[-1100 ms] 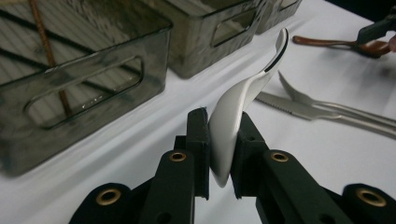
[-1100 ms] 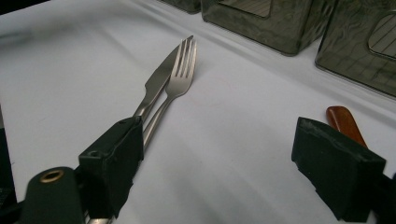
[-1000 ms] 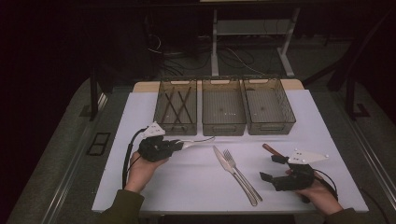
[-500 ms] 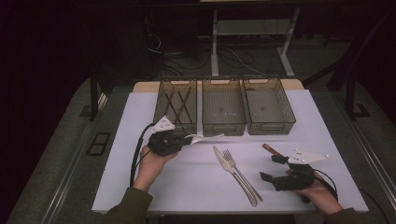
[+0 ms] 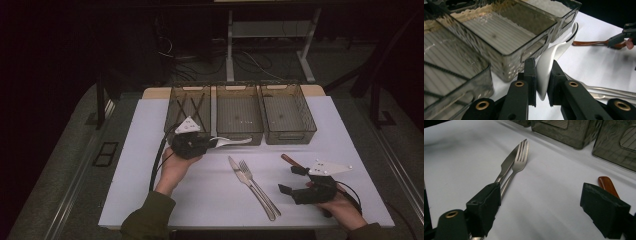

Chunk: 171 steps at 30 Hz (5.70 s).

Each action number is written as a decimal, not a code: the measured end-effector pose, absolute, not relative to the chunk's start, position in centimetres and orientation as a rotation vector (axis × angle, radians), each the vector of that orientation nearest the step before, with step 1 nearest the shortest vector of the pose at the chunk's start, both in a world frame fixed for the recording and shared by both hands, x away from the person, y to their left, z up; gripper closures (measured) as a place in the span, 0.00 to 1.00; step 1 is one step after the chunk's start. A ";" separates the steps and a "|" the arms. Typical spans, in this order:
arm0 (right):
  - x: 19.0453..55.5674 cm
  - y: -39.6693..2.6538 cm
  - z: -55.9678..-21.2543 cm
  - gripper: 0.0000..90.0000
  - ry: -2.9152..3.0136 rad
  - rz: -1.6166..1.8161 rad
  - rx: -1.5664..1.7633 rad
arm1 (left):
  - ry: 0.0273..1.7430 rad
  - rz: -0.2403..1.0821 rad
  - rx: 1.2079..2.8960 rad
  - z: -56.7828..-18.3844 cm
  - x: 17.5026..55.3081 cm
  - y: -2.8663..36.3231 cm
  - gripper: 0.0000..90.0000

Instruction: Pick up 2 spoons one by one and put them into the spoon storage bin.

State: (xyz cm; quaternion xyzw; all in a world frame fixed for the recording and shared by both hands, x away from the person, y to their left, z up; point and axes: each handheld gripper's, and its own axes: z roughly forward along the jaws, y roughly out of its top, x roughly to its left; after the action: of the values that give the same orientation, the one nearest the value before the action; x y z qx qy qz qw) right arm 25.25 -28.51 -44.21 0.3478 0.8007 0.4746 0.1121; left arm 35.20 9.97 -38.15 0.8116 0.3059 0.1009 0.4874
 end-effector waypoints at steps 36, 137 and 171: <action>25.2 -28.7 -44.2 0.19 2.339 1.405 1.025 | 0.741 0.338 2.125 -37.9 42.0 4.3 0.88; 26.8 -33.8 -42.2 0.15 2.357 1.271 1.198 | 0.774 0.317 1.981 -43.4 26.8 16.8 0.00; 27.3 -38.8 -44.3 0.48 2.483 1.054 1.313 | 0.773 0.264 2.019 -43.8 26.9 16.4 0.00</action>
State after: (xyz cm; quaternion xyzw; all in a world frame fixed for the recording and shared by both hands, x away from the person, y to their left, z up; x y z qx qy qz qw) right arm 27.25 -38.78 -44.25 0.4365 0.8257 0.3504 0.0706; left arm 26.89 16.38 -43.79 0.8216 0.3145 0.1073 0.4632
